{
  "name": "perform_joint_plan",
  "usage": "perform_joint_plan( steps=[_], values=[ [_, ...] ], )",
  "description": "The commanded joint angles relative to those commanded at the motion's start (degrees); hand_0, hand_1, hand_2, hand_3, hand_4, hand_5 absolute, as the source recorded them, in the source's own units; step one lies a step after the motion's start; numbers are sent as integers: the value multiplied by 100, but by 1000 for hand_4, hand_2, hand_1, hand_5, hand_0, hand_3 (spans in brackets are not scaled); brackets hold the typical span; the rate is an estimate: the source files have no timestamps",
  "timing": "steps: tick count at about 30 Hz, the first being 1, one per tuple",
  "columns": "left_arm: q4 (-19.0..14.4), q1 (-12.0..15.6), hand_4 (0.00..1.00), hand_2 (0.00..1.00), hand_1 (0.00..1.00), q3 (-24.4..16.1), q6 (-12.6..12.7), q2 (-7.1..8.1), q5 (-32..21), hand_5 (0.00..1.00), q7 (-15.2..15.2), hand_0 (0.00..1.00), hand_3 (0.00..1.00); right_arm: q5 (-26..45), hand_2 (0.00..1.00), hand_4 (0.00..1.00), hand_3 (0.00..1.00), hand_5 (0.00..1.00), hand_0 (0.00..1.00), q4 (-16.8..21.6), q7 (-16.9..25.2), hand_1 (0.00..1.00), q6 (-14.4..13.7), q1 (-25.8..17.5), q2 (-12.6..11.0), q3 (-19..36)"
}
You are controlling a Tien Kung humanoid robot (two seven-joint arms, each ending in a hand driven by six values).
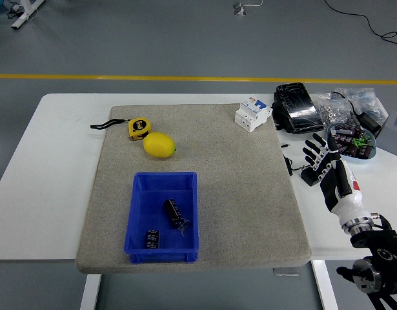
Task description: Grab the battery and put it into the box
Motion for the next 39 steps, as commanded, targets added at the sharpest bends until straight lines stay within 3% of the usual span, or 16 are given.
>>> perform_joint_plan(
  steps=[26,39],
  values=[
    [-7,140,766,752,690,-17,5,-50,-66,650,-15,709,710,-207,894,998,926,998,989,-5,-23,893,-79,63,-66,-302],
    [-4,133,765,757,695,-123,-12,-70,34,661,50,708,711,-252,889,998,918,998,984,-32,-8,892,114,50,-98,-149]
  ],
)
